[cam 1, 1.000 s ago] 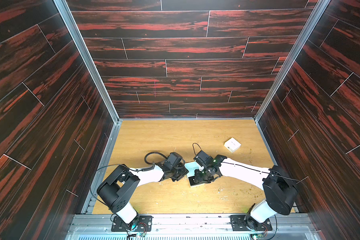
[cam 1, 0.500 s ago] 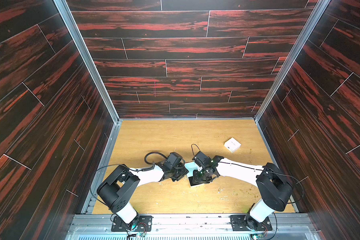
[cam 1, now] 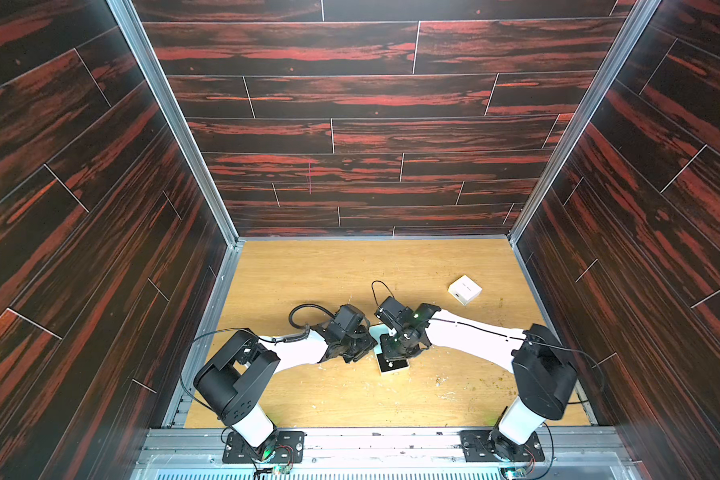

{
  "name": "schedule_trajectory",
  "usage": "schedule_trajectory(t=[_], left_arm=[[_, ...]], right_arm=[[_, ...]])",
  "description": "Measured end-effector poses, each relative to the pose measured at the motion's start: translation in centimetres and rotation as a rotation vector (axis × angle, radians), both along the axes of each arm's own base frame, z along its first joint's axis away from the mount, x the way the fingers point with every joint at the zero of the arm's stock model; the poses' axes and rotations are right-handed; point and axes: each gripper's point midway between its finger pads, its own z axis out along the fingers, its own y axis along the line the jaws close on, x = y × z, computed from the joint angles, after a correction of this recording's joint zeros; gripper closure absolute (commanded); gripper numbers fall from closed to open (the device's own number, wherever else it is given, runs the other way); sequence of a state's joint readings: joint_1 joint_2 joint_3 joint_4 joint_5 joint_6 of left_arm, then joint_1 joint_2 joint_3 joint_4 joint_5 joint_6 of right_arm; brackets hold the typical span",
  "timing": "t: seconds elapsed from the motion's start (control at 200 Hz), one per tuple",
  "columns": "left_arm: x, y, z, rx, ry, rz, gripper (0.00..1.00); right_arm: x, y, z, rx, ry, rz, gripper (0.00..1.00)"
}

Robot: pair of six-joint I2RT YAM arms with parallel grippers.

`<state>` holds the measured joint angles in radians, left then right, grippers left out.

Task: Take out the earrings from the drawer-style jewelry box
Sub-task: Pick up the earring from the drawer.

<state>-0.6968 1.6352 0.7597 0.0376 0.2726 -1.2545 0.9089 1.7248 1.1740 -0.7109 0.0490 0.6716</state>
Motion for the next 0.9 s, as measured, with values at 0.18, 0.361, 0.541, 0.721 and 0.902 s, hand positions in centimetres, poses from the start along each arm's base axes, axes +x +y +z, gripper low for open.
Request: schedule_trajectory(t=[0.18,0.361,0.541,0.721,0.902], left_arm=[[0.1,0.1,-0.1,-0.025,0.003,0.015,0.57],[0.1,0.1,-0.1,-0.031,0.003,0.017,0.57],[0.2,0.1,-0.1,-0.032,0.003,0.018,0.57],[0.2,0.1,-0.1,-0.034,0.005,0.019,0.57],[0.2,0.1,-0.1,-0.037,0.008,0.020,0.57]], right_arm=[[0.0,0.7,-0.9,-0.020,0.013,0.019,0.77],[0.0,1.0,-0.8,-0.019,0.011,0.027,0.79],[0.0,0.8,-0.9,-0.029,0.010,0.026,0.80],[-0.4,0.4,-1.4,-0.061,0.014,0.035,0.80],[-0.8,0.0,-2.7,-0.112,0.031,0.049,0.80]])
